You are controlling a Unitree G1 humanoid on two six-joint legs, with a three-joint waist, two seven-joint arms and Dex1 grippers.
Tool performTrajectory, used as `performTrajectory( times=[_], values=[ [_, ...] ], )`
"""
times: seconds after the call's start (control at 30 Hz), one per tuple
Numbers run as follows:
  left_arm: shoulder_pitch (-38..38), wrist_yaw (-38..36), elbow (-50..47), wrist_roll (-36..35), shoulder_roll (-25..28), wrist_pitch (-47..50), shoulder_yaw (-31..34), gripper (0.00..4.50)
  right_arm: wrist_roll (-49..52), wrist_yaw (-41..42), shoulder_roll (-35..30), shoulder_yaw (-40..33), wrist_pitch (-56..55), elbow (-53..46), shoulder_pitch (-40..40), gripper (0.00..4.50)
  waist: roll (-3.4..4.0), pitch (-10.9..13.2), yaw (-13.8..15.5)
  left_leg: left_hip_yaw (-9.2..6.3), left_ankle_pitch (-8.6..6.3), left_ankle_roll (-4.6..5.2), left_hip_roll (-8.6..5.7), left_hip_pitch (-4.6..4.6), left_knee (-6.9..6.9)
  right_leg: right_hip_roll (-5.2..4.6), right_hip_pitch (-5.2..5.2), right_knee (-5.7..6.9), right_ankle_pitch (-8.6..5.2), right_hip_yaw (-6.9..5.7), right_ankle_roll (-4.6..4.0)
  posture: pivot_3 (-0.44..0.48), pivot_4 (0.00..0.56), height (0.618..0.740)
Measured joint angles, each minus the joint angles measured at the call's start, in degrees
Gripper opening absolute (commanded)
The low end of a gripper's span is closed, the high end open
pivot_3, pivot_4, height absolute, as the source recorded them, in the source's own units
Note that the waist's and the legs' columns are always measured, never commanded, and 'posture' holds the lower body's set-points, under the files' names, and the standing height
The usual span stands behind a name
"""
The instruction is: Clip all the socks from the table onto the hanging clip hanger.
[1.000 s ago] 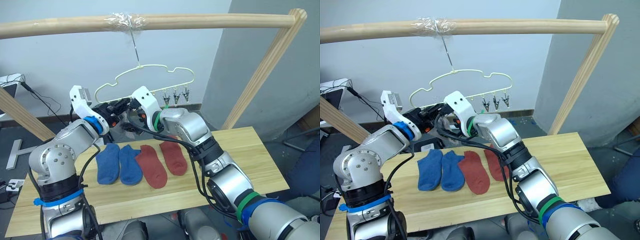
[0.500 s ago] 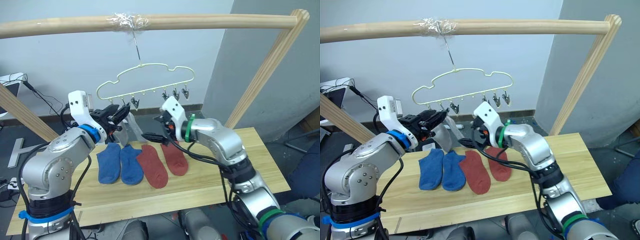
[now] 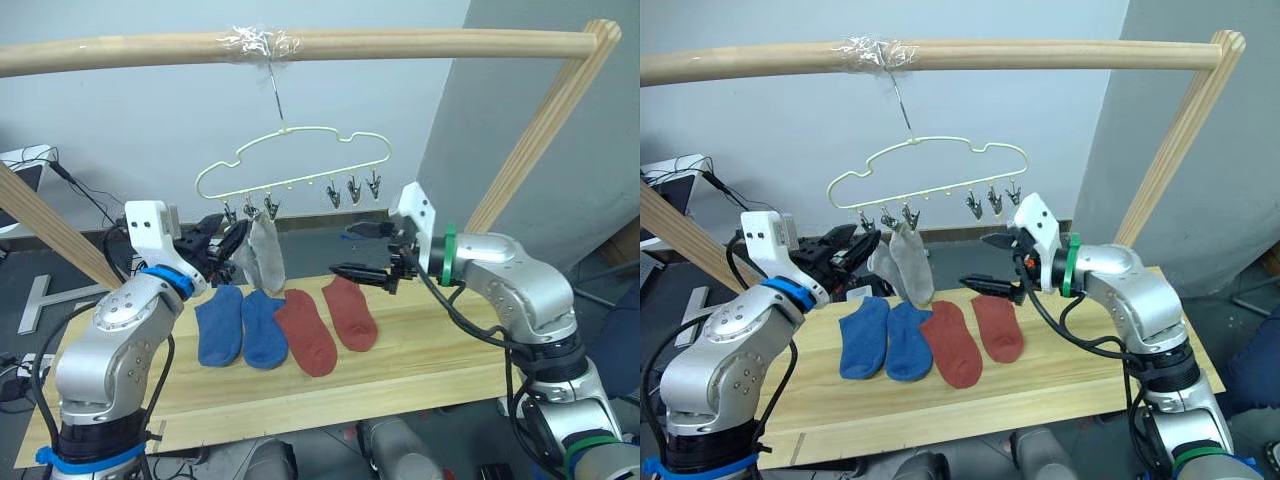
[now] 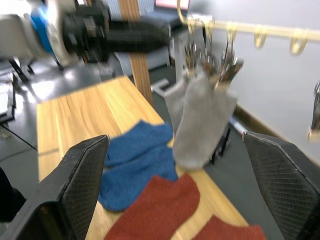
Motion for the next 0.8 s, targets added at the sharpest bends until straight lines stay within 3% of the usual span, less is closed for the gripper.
performTrajectory(
  times=[0.8],
  values=[
    [-2.53, 1.55, 3.72, 5.62, -7.12, -1.41, -6.98, 2.16, 10.10, -3.25, -4.13, -2.72, 3.74, -5.90, -0.24, 4.47, -0.02, -0.01, 0.01, 0.02, 0.00, 0.01, -0.02, 0.00, 0.06, 0.01, 0.03, 0.01, 0.00, 0.01, 0.00, -0.292, 0.139, 0.740]
  ],
)
